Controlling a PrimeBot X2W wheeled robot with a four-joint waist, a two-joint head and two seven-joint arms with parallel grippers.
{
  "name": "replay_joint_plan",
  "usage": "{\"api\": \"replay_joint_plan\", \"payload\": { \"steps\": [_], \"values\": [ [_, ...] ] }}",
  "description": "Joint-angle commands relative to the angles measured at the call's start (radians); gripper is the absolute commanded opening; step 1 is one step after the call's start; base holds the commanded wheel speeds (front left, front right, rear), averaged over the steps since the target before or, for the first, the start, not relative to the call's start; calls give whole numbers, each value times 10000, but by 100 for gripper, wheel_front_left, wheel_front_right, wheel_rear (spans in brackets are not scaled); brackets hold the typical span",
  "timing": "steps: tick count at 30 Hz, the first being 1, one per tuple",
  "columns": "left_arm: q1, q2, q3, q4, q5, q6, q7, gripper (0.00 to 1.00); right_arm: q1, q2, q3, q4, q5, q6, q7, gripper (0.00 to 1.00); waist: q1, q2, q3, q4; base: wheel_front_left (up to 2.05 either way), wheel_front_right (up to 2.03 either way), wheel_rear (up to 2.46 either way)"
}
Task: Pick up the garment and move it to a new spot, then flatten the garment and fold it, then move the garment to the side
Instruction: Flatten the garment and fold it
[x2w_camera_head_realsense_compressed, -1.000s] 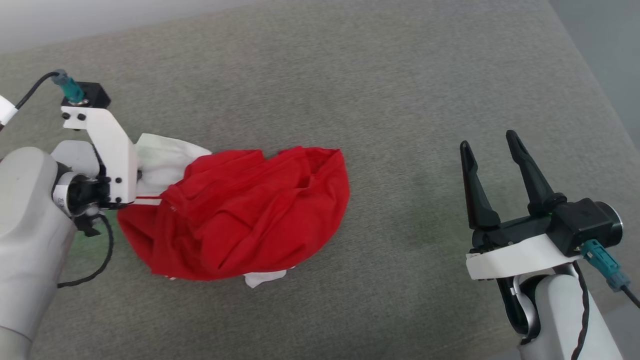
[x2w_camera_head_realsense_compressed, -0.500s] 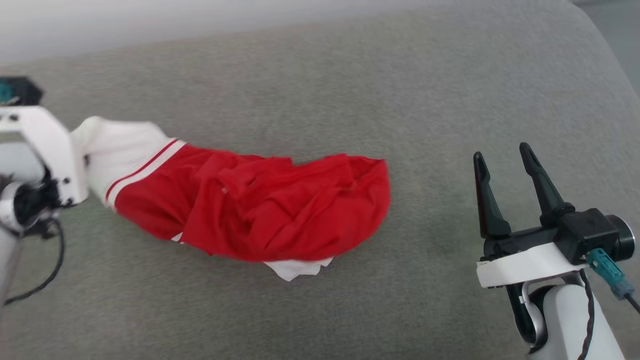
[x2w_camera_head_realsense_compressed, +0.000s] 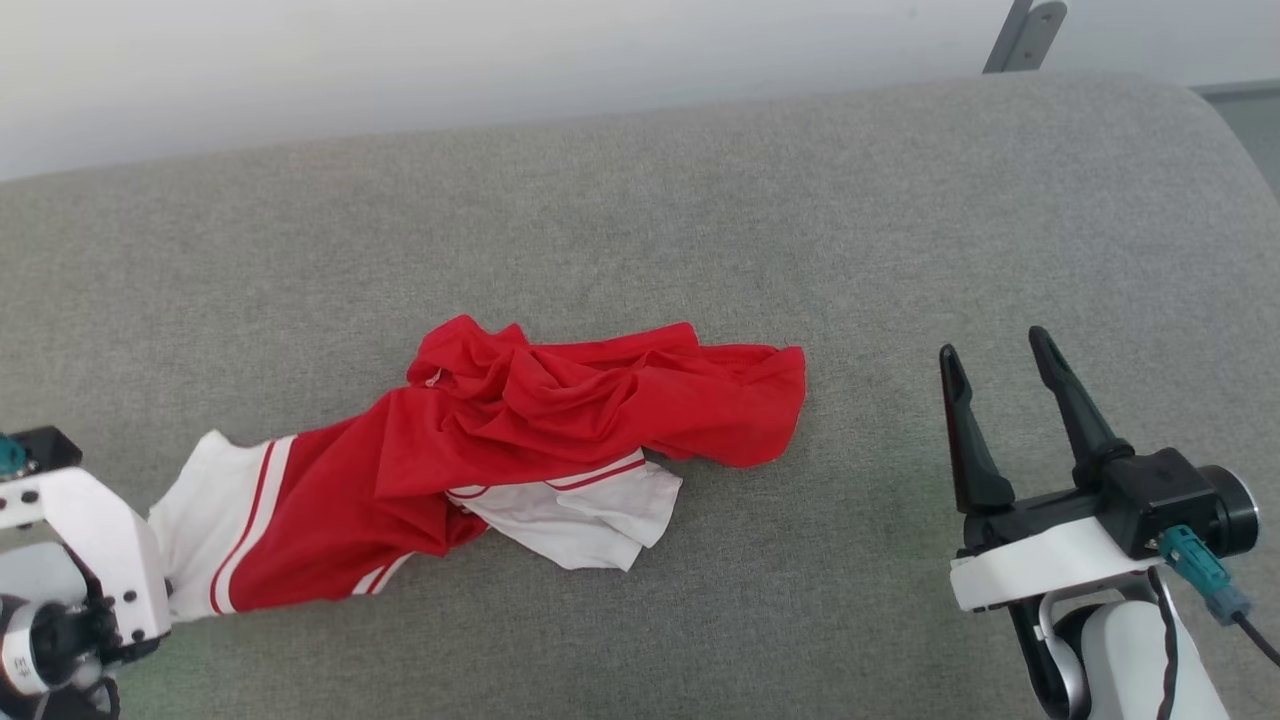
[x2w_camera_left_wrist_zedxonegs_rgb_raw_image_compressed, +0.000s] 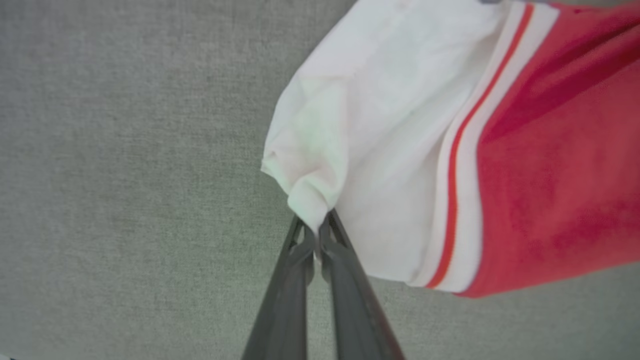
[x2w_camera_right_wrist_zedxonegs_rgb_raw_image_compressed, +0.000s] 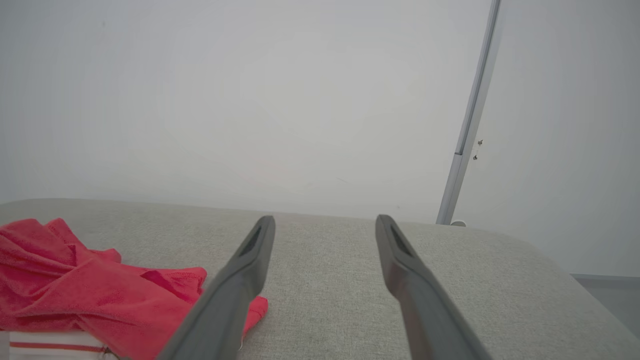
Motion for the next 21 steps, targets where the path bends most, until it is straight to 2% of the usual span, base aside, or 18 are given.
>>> {"api": "replay_joint_plan", "payload": {
  "steps": [1, 6, 11, 15, 21],
  "values": [
    [267, 41, 16, -155, -63, 129, 54, 100, 89, 0, 22, 55, -12, -7, -51, 100, 0, 0, -124, 39, 0, 0, 0],
    [1, 326, -2, -824, 96, 352, 351, 100, 76, 0, 108, 88, 26, -7, -51, 100, 0, 0, -298, 5, 0, 0, 0],
    [-793, 707, -254, -2078, 454, 469, 1162, 100, 149, 2, 125, 76, 140, -7, -51, 100, 0, 0, -424, -94, 0, 0, 0],
    [-1684, 621, -623, -3124, 709, 309, 1842, 100, 134, 2, 159, 46, 258, -7, -51, 100, 0, 0, -409, -264, 0, 0, 0],
    [-2886, -290, -1301, -3750, 876, -15, 2479, 100, -78, 2, 280, 22, 407, -7, -51, 100, 0, 0, -210, -740, 0, 0, 0]
  ]
}}
